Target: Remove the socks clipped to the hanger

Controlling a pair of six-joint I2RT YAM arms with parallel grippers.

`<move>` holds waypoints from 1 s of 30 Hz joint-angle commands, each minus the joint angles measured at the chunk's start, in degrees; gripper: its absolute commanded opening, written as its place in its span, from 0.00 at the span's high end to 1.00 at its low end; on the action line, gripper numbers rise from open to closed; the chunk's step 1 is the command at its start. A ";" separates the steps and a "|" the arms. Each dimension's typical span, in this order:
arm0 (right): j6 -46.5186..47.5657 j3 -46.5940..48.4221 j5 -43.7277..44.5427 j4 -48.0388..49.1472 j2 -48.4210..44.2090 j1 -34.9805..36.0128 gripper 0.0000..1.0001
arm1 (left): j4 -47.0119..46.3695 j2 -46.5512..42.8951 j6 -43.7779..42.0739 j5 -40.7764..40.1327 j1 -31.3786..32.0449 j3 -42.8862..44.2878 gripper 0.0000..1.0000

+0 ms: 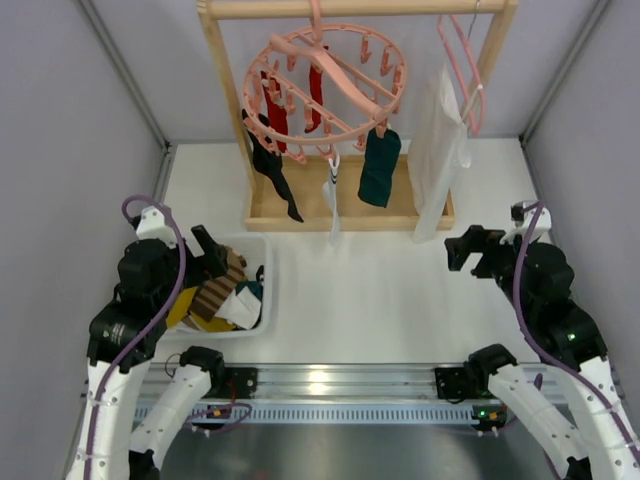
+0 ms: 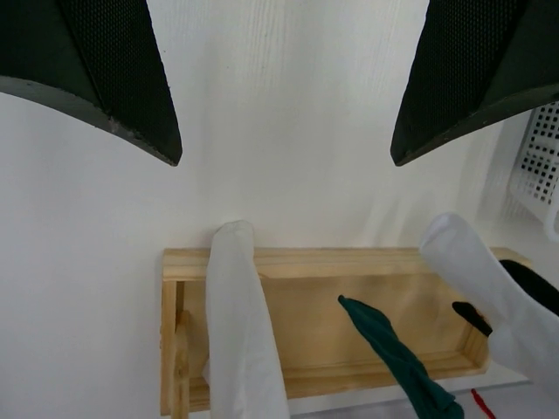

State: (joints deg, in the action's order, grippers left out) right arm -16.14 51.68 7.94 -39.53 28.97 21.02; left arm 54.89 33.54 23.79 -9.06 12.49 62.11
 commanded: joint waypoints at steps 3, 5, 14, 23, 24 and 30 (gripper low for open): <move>-4.45 -4.48 4.99 11.30 -2.42 0.69 0.01 | -2.15 1.44 3.36 -0.52 0.17 -1.28 0.02; -3.63 -7.20 -7.63 18.91 -2.34 0.69 0.00 | -3.38 0.92 3.90 -0.61 0.17 -2.86 0.02; -5.14 -7.74 -20.71 42.51 19.87 8.93 0.01 | -9.01 -2.07 4.24 1.41 0.17 -9.02 0.02; 8.76 2.01 -0.83 54.90 45.27 25.83 0.09 | -9.28 -0.67 4.07 4.22 0.08 -9.72 0.02; 8.85 3.33 -0.56 55.26 49.47 26.09 0.12 | -9.19 -0.76 4.07 4.40 0.08 -9.72 0.02; 9.28 7.82 7.08 60.79 58.55 26.88 0.32 | -9.37 -1.55 3.98 5.02 0.08 -9.99 0.02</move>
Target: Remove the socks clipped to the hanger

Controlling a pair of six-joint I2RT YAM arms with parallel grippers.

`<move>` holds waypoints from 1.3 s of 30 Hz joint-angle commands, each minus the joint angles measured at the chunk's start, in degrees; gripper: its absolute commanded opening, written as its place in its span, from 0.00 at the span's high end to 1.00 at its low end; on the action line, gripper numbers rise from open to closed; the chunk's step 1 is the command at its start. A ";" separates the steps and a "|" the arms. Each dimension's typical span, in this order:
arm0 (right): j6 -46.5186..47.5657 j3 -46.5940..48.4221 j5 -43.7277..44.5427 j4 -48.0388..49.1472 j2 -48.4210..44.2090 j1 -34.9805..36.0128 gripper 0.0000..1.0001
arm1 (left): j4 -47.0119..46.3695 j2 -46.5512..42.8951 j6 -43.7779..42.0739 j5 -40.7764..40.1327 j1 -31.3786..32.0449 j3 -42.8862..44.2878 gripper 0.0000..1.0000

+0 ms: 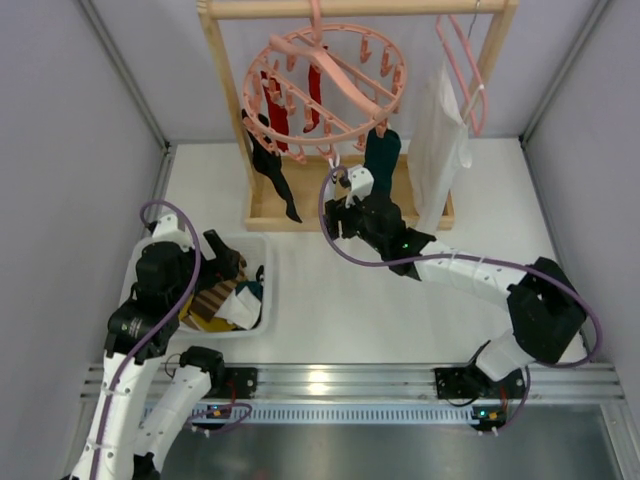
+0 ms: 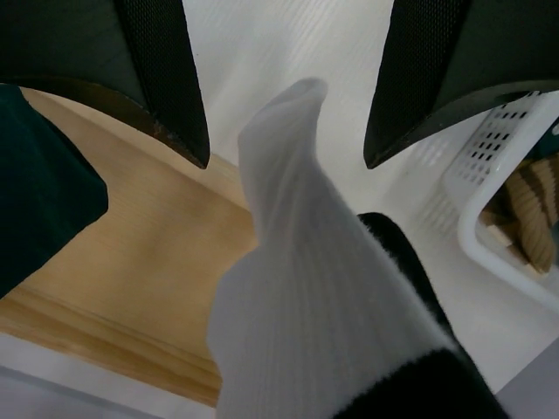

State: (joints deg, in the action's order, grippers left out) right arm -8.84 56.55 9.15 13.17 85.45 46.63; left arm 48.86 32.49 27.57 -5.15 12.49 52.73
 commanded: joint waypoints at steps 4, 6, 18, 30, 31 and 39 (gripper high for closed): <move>2.16 1.55 6.33 13.36 4.81 1.53 0.58 | -3.60 -0.85 -0.24 1.72 0.08 -0.35 0.02; 2.95 0.32 6.41 17.22 6.12 2.14 0.63 | -3.60 -1.02 -1.02 2.42 0.08 0.09 0.02; 0.85 -7.86 10.97 23.31 0.16 7.41 1.00 | -10.00 7.64 0.81 14.18 0.16 16.87 0.02; -3.81 -8.48 21.61 23.66 0.77 17.44 1.00 | -10.02 28.40 -5.76 -1.58 13.68 41.20 0.02; -4.77 -8.30 22.22 23.66 0.86 17.79 1.00 | -8.71 31.90 -6.99 -4.75 15.79 42.97 0.02; -5.22 -6.37 25.22 25.24 3.49 21.13 1.00 | -2.54 45.99 -12.63 -28.42 33.56 56.25 0.02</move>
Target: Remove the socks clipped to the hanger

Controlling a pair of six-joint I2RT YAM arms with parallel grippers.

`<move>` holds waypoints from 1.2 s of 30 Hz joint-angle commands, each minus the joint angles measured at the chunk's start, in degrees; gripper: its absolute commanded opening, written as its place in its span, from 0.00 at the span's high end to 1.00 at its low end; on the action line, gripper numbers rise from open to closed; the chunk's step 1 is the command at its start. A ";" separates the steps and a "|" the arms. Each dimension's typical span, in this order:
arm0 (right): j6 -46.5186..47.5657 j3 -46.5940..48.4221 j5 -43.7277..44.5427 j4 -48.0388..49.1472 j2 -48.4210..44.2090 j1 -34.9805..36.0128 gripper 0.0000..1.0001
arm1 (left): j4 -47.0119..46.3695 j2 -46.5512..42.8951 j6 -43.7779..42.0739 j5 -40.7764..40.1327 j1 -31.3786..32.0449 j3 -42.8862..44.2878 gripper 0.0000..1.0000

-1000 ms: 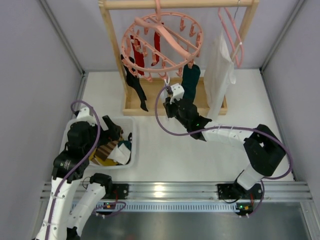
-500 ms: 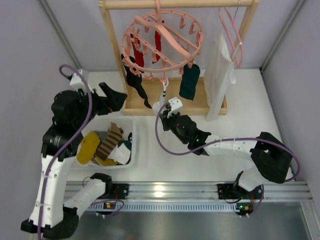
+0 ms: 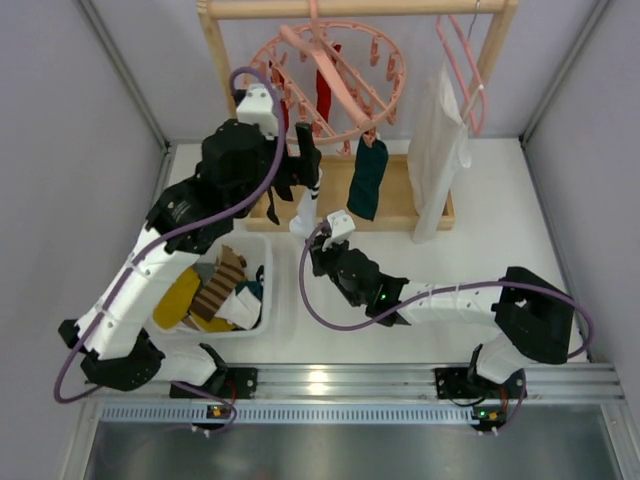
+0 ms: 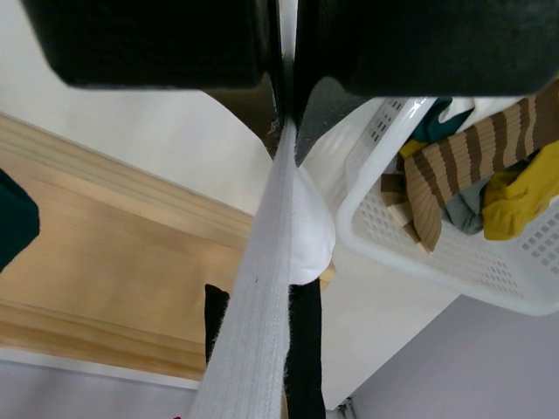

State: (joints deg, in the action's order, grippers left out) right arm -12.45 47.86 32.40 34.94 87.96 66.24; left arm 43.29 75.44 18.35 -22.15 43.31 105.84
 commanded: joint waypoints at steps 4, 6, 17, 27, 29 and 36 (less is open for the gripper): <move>-1.62 2.33 2.05 4.61 1.07 2.49 1.00 | 3.29 5.68 -3.67 -14.67 3.97 3.23 0.02; -1.53 2.68 2.31 4.61 1.16 2.58 1.00 | 3.29 6.21 -3.32 -15.63 4.50 2.70 0.03; -1.18 5.23 3.46 3.82 4.50 3.63 1.00 | 3.65 10.60 -5.43 -29.17 7.84 3.58 0.12; 0.05 5.93 2.84 4.44 4.32 4.43 1.00 | 3.38 14.37 -5.78 -32.08 7.75 4.54 0.20; 0.40 6.02 2.58 4.52 4.41 4.69 1.00 | 3.29 15.43 -6.04 -32.25 7.67 5.68 0.21; 0.93 6.28 2.23 4.52 4.67 5.13 1.00 | 3.21 17.81 -6.66 -34.10 7.67 7.89 0.28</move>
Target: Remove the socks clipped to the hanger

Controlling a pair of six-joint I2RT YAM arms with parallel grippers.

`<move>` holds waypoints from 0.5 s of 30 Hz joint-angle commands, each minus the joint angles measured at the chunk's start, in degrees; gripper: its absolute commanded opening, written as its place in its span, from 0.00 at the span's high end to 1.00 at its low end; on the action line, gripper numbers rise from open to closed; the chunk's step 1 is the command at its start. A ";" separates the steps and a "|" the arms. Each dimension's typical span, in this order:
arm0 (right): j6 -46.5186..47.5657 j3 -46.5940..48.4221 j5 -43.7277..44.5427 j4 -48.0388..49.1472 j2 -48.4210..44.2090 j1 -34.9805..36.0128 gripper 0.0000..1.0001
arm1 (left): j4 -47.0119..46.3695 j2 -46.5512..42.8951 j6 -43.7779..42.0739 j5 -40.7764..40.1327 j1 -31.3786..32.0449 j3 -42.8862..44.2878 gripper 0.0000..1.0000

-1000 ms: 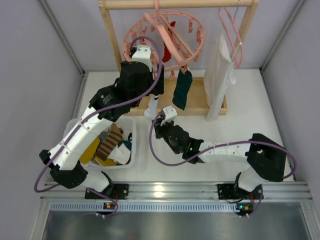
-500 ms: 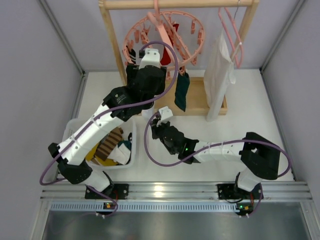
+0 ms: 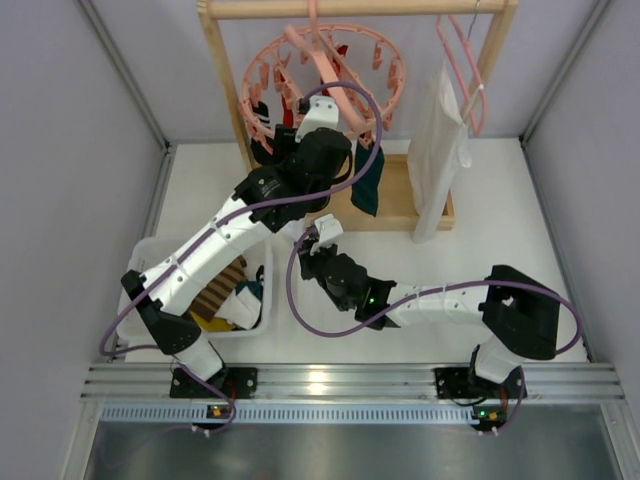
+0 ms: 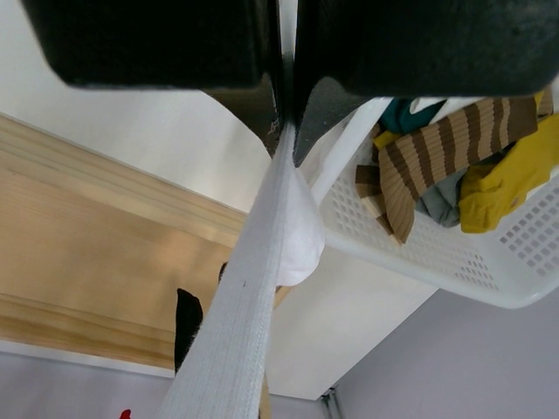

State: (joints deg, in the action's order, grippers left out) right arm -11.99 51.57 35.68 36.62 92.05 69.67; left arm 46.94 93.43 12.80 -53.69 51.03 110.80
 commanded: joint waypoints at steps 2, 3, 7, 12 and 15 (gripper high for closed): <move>0.56 2.39 -1.23 2.75 0.50 1.70 1.00 | -0.53 0.00 -1.37 -3.26 -0.05 3.28 0.34; 0.74 2.39 -1.14 2.75 0.50 1.70 1.00 | -0.53 0.00 -1.37 -3.44 -0.14 3.37 0.36; 0.91 1.96 -1.32 2.93 -0.03 1.87 1.00 | -0.62 0.09 -1.55 -2.82 -1.01 3.80 0.43; 1.09 1.69 -0.26 3.02 -0.03 2.05 1.00 | -0.62 0.79 -1.37 -1.50 -1.98 4.42 0.51; 1.09 1.43 -0.26 3.19 -0.47 2.05 1.00 | -0.71 1.67 -1.28 -0.81 -2.16 4.68 0.58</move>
State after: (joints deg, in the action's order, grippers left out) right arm -11.49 51.57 35.53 36.91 92.05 70.04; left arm 47.11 94.17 11.92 -54.78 49.34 112.99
